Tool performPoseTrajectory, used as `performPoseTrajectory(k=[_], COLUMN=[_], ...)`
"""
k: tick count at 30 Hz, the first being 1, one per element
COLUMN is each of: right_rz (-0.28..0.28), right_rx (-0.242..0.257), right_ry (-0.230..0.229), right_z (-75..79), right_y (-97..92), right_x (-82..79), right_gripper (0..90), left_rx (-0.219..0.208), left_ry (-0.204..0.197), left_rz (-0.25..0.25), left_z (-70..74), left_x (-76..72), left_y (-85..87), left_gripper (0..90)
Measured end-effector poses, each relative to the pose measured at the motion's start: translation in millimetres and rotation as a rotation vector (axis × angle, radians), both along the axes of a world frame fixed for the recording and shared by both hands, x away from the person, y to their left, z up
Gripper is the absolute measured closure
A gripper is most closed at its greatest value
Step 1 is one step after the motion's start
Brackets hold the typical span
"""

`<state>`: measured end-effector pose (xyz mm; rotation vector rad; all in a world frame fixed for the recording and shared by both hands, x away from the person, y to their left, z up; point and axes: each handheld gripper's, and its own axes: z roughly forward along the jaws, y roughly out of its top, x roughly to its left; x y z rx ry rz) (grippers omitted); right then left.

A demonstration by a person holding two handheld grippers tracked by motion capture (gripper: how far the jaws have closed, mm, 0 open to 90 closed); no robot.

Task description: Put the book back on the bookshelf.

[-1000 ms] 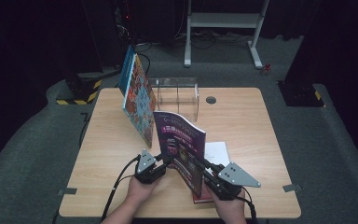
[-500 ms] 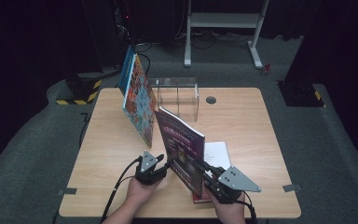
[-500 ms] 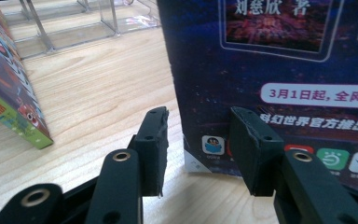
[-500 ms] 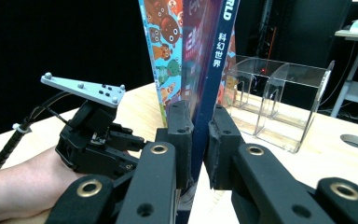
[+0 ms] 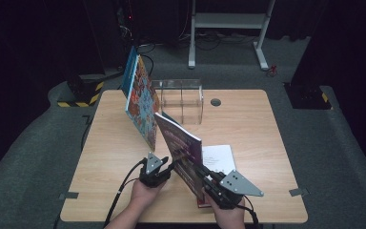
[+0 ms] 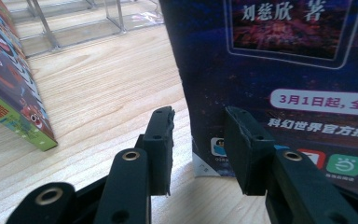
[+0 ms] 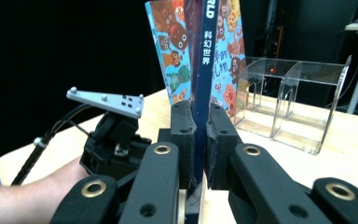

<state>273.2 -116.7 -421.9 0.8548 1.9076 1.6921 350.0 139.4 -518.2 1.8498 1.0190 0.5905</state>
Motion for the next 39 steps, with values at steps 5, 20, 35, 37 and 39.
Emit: performPoseTrajectory(k=[5, 20, 35, 37, 39], right_rz=[0.008, -0.043, -0.057, -0.055, -0.058], right_rx=[0.004, 0.031, 0.085, 0.088, 0.087], right_ry=[-0.014, -0.03, -0.04, -0.045, -0.051], right_z=[-0.5, -3.4, 1.2, 2.3, 2.9], right_y=[11.9, 5.9, 10.0, 11.1, 12.3], right_x=[-0.8, 1.2, 2.3, 1.9, 1.4], right_gripper=[84.6, 84.6, 84.8, 84.8, 84.7], left_rx=[-0.001, 0.15, 0.235, 0.237, 0.236], left_ry=[0.002, 0.127, 0.116, 0.108, 0.103], left_rz=[0.002, -0.08, -0.099, -0.084, -0.083], left_z=[0.1, -3.2, -4.9, -4.9, -4.8], left_x=[0.2, -28.4, -32.9, -32.9, -33.2], left_y=[0.3, -20.4, -31.6, -31.6, -31.6], left_gripper=[62.6, 55.3, 49.0, 49.4, 49.3])
